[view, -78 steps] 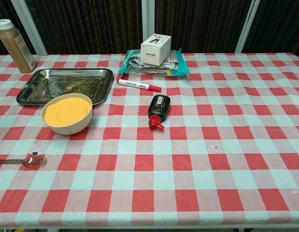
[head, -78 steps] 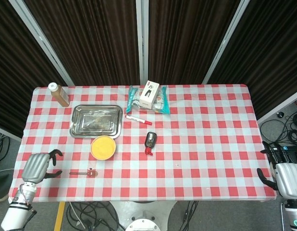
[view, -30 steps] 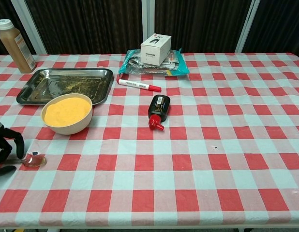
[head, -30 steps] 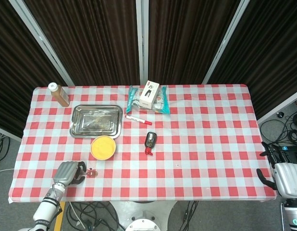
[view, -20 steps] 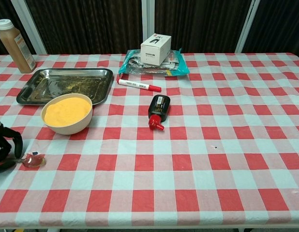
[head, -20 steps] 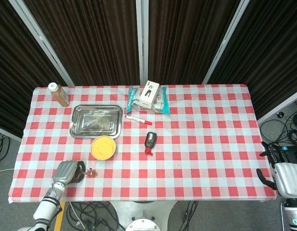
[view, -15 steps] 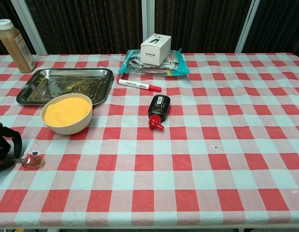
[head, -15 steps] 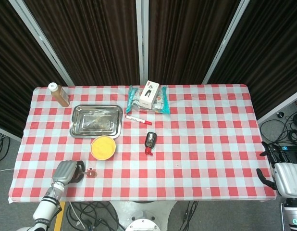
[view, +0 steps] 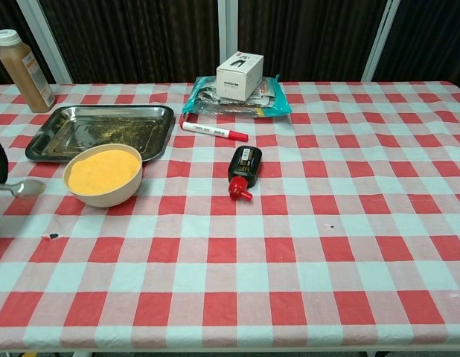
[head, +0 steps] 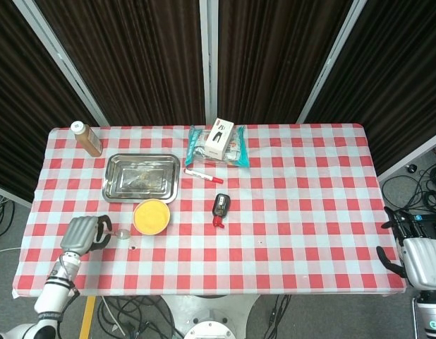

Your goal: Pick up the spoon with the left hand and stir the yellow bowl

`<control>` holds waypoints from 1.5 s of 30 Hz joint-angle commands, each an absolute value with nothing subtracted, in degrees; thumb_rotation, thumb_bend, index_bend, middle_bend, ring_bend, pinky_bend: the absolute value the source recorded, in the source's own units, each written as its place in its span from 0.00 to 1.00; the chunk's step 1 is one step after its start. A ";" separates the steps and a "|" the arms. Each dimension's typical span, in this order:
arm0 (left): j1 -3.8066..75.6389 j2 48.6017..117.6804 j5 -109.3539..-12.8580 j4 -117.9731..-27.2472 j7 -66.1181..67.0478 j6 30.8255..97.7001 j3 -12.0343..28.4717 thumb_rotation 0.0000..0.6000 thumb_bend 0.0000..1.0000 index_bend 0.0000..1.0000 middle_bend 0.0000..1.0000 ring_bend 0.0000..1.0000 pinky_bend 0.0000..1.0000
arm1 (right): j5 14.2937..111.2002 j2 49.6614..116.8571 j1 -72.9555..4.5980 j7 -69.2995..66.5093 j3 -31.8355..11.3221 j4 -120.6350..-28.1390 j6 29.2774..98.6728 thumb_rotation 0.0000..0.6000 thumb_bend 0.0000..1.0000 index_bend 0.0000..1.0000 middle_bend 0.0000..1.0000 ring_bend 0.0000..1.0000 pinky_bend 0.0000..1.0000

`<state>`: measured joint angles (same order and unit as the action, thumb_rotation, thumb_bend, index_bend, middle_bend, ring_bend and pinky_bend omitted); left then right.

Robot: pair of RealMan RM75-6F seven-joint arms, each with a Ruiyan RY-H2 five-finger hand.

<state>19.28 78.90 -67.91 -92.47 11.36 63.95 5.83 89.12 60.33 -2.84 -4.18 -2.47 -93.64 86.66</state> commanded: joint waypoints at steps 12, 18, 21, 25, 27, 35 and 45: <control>29.95 82.78 -60.74 -87.15 16.83 55.14 11.05 1.00 0.41 0.61 0.87 0.90 1.00 | 88.62 60.18 -2.14 -4.94 -2.37 -93.29 87.30 1.00 0.30 0.07 0.35 0.11 0.21; 31.50 84.75 -58.27 -85.71 18.84 54.25 10.38 1.00 0.41 0.60 0.87 0.90 1.00 | 88.57 60.34 -2.06 -5.22 -2.43 -93.02 87.39 1.00 0.30 0.07 0.35 0.11 0.21; 31.99 85.51 -57.69 -85.25 19.47 54.27 10.00 1.00 0.41 0.59 0.87 0.90 1.00 | 88.73 60.46 -2.19 -5.28 -2.41 -92.94 87.24 1.00 0.30 0.07 0.35 0.11 0.21; 32.35 85.71 -57.27 -85.47 19.75 54.58 9.72 1.00 0.41 0.52 0.87 0.90 1.00 | 88.74 60.25 -2.16 -5.32 -2.65 -93.01 87.60 1.00 0.30 0.07 0.35 0.11 0.21; 32.41 85.52 -57.31 -85.82 19.99 55.01 9.53 1.00 0.41 0.50 0.87 0.90 1.00 | 88.36 59.90 -2.10 -5.18 -3.07 -93.13 87.98 1.00 0.30 0.07 0.35 0.11 0.21; 32.52 84.60 -57.52 -86.68 20.16 56.30 9.03 1.00 0.39 0.49 0.87 0.90 1.00 | 87.70 58.21 -2.21 -4.80 -4.44 -94.21 89.01 1.00 0.30 0.07 0.36 0.11 0.21; 33.70 84.21 -55.84 -85.83 22.24 55.72 8.44 1.00 0.37 0.53 0.87 0.90 1.00 | 87.30 58.06 -2.12 -5.03 -4.52 -94.34 88.88 1.00 0.30 0.07 0.36 0.11 0.22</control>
